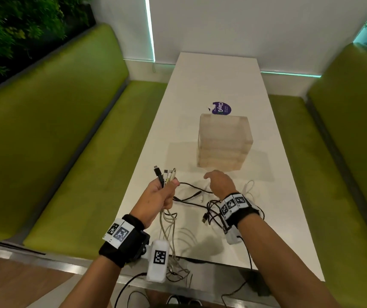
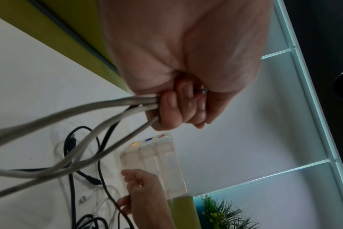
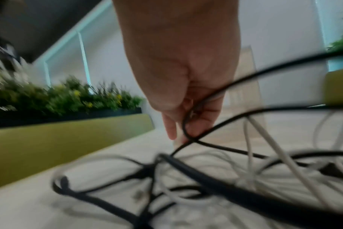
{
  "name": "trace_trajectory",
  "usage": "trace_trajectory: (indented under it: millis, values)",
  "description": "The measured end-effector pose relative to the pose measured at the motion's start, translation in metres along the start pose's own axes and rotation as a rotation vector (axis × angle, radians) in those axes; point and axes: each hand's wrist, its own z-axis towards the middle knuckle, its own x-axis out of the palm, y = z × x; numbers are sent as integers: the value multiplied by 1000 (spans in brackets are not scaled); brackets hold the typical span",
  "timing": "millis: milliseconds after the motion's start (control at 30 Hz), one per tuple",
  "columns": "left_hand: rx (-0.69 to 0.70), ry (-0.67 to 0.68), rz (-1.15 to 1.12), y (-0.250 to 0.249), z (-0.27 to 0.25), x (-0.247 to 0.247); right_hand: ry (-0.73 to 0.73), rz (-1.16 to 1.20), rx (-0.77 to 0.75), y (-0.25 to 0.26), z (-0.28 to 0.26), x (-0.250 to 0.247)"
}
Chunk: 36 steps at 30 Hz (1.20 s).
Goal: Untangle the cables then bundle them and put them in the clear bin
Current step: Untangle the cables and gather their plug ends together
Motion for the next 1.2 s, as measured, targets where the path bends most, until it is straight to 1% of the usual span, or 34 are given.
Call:
trace_trajectory:
  millis: [67, 133, 267, 367, 433, 500, 567, 600, 633, 700, 767, 833, 967, 1100, 1167, 1200]
  values:
    - [-7, -5, 2, 0, 0, 0, 38, -61, -13, -6, 4, 7]
    - [-5, -18, 6, 0, 0, -2, 28, -121, -31, -8, 6, 11]
    - [0, -27, -8, -2, 2, -3, -46, -241, -21, -9, 6, 5]
    - [20, -2, -28, -1, 5, -4, -113, -243, 58, -8, 5, -13]
    - [28, 6, -4, 1, 9, -4, -199, -108, 130, -6, -1, -32]
    - [44, -20, 7, 2, 13, -2, -314, 132, 138, -1, -14, -50]
    - [49, -42, -39, 1, 15, 2, -406, 402, 51, 9, -34, -62]
    - [46, -42, -70, 1, 16, 6, -426, 518, -11, 16, -47, -65]
    - [45, -38, -99, 1, 18, 9, -422, 616, -71, 24, -61, -67]
    - [46, -23, -136, 2, 21, 16, -349, 761, -151, 37, -82, -63]
    - [61, 10, -146, 3, 22, 24, -257, 815, -175, 46, -94, -55]
    - [86, 36, -137, 4, 21, 31, -216, 838, -194, 51, -99, -48]
    - [88, 51, -149, 5, 20, 36, -238, 864, -214, 55, -101, -40]
    - [112, 88, -152, 4, 16, 36, -265, 882, -191, 57, -100, -39]
    - [119, 55, -141, 2, 15, 36, -217, 786, -189, 57, -96, -35]
    - [121, 25, -157, 0, 15, 35, -173, 683, -193, 55, -94, -32]
